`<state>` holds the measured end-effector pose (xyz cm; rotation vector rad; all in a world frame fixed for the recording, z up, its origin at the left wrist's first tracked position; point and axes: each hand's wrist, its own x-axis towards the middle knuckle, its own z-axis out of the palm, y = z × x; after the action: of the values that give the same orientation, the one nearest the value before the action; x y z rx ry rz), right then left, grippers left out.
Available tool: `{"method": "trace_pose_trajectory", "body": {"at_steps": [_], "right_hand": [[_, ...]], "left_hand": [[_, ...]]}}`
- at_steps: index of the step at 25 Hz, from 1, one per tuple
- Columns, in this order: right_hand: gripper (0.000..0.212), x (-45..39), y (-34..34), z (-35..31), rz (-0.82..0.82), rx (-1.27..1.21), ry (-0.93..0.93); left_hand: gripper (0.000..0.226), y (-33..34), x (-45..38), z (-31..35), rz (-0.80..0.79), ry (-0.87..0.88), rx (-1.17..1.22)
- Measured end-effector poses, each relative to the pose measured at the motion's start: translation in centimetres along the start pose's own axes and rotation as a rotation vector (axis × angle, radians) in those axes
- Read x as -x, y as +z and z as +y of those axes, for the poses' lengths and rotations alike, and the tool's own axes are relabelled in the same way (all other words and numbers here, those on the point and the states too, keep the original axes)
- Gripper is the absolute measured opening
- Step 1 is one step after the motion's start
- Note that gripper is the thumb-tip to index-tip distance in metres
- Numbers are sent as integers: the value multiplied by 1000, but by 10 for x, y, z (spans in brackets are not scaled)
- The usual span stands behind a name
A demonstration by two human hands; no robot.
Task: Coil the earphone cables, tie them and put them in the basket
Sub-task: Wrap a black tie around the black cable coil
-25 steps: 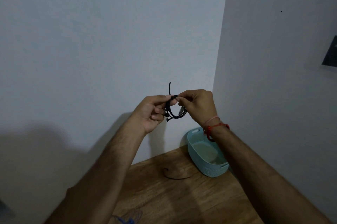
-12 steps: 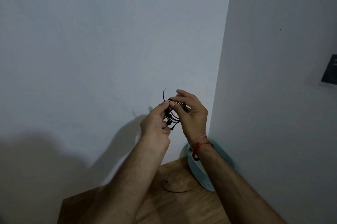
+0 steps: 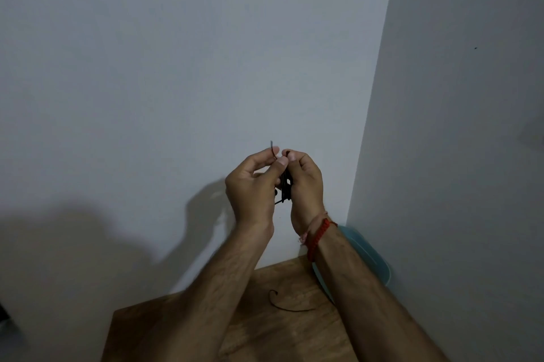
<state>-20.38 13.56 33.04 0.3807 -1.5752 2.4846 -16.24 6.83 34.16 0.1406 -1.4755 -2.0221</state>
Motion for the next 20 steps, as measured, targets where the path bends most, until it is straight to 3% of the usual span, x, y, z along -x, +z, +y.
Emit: {"method": "trace_pose_trajectory", "body": {"at_steps": [5, 8, 14, 20], "right_hand": [[21, -12, 6, -2, 22, -83, -2], [18, -20, 7, -6, 40, -83, -17], [16, -28, 8, -19, 51, -78, -66], [14, -24, 7, -31, 52, 46, -100]], "left_hand": [[26, 0, -15, 3, -5, 76, 45], [19, -1, -26, 5, -3, 154, -18], [14, -7, -39, 20, -118, 338, -382], [10, -7, -48, 46, -209, 402, -582]]}}
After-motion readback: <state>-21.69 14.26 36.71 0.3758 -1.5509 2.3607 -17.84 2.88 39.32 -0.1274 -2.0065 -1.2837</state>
